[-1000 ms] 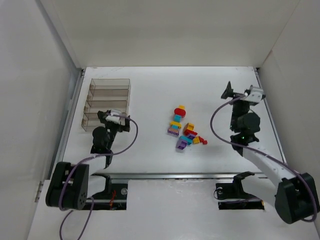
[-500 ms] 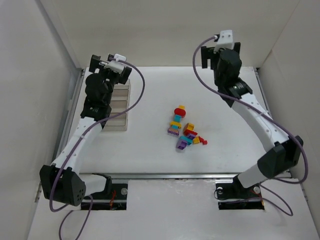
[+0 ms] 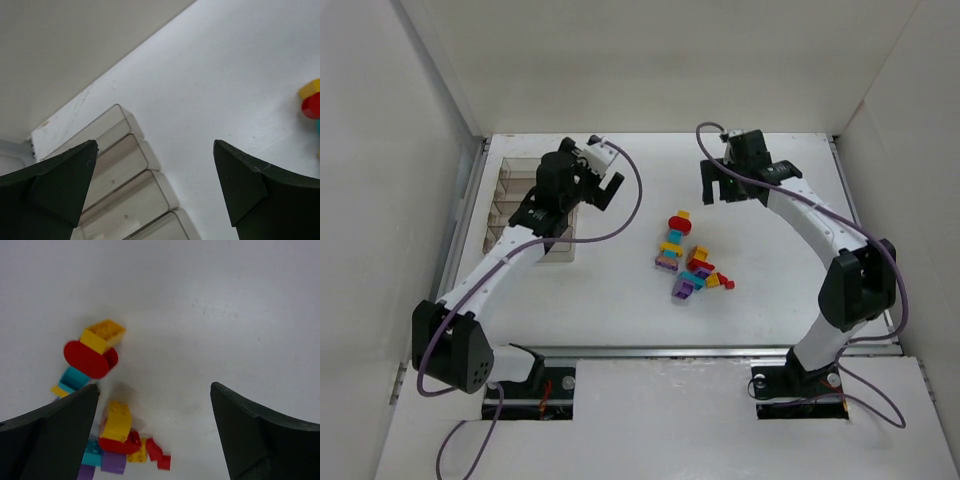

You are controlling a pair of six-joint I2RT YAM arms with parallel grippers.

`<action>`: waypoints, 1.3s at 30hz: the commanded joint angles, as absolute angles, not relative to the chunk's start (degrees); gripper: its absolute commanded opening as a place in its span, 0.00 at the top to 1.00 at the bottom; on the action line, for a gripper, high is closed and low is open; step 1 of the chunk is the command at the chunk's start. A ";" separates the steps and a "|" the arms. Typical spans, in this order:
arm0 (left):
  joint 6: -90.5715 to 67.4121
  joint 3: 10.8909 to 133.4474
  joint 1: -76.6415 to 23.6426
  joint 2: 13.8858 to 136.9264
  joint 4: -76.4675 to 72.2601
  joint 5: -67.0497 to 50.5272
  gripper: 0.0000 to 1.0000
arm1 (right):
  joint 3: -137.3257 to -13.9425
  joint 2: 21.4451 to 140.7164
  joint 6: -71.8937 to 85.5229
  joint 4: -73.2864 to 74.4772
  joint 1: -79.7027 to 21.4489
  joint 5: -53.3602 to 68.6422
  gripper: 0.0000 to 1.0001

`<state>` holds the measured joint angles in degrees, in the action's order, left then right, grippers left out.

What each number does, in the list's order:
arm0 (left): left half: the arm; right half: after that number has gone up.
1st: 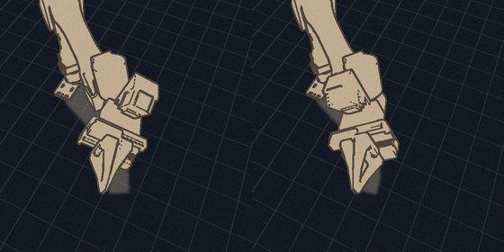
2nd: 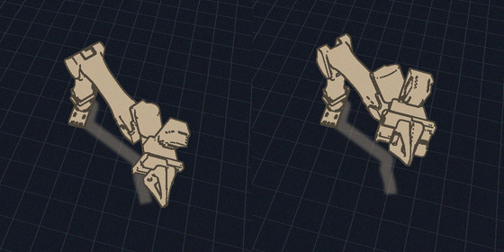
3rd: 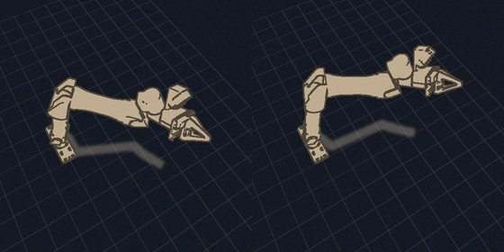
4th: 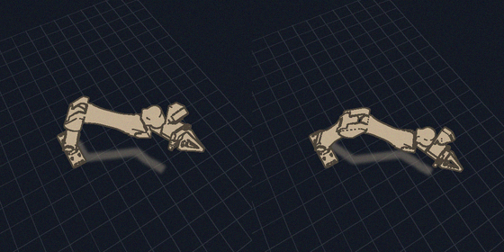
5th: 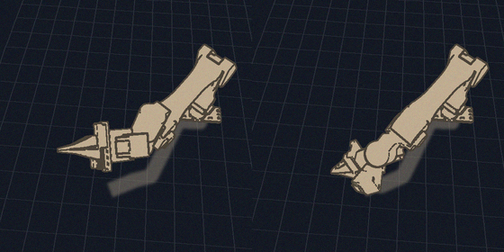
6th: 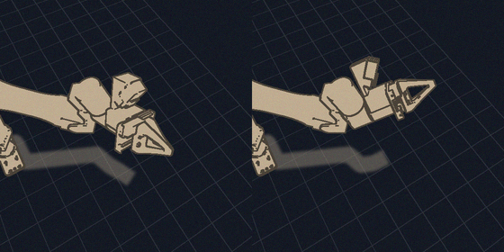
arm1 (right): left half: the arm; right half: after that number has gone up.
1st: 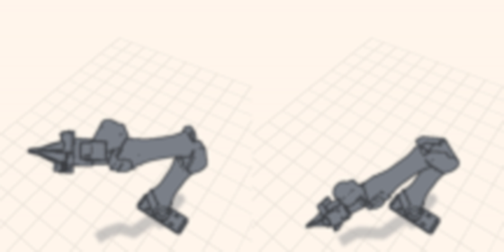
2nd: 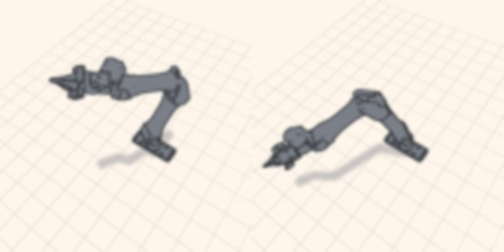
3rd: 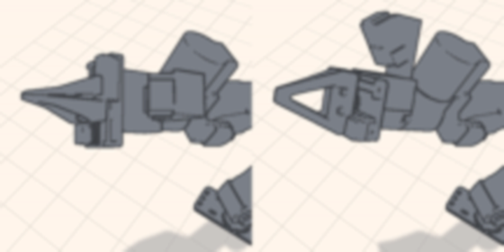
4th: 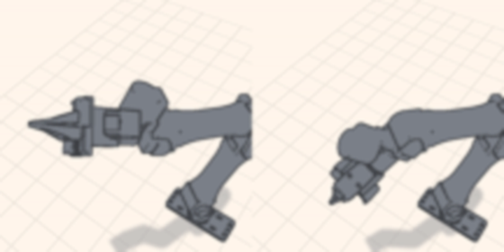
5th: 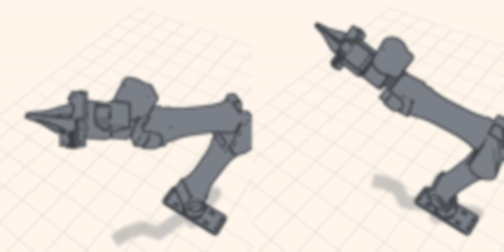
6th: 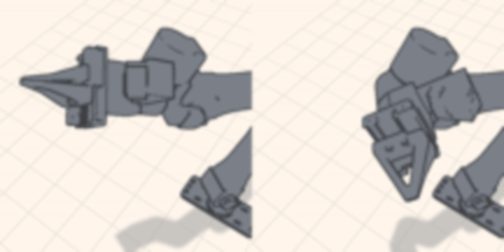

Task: Sort the legos into containers by color

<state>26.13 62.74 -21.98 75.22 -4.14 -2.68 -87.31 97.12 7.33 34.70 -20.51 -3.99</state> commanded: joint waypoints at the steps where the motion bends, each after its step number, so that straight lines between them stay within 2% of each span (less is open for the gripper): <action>1: 22.51 65.04 -23.03 74.53 -4.04 -5.62 0.00 | -81.42 90.98 14.49 41.21 -17.67 -1.58 0.02; 3: 21.88 65.04 -23.03 75.06 -4.74 -5.02 0.00 | -78.49 87.46 18.88 43.32 -17.05 -2.72 0.06; 8: 19.70 61.53 -23.03 73.92 -9.22 -2.99 0.00 | -68.41 85.53 25.13 45.70 -17.05 -1.85 0.33; 11: 17.85 59.69 -23.03 72.34 -10.98 -2.37 0.00 | -64.00 83.76 26.37 44.38 -17.05 -2.37 0.37; 20: 19.69 54.32 -25.39 68.03 -13.44 2.46 0.00 | -54.41 84.10 28.74 41.40 -17.05 -0.09 0.37; 30: 19.16 52.38 -25.40 66.45 -13.62 3.78 0.00 | -54.23 90.61 29.79 39.55 -26.98 -3.52 0.39; 37: 19.16 52.38 -25.40 65.92 -14.15 4.83 0.00 | -53.09 93.52 31.55 35.60 -28.04 -4.83 0.39; 39: 19.16 52.38 -25.40 65.92 -14.15 4.83 0.00 | -53.09 94.39 31.55 35.60 -28.04 -5.53 0.44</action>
<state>19.53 52.84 -25.19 68.12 -11.14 3.81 -53.71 92.68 30.06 39.33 -28.12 -3.46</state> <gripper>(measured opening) 0.997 0.571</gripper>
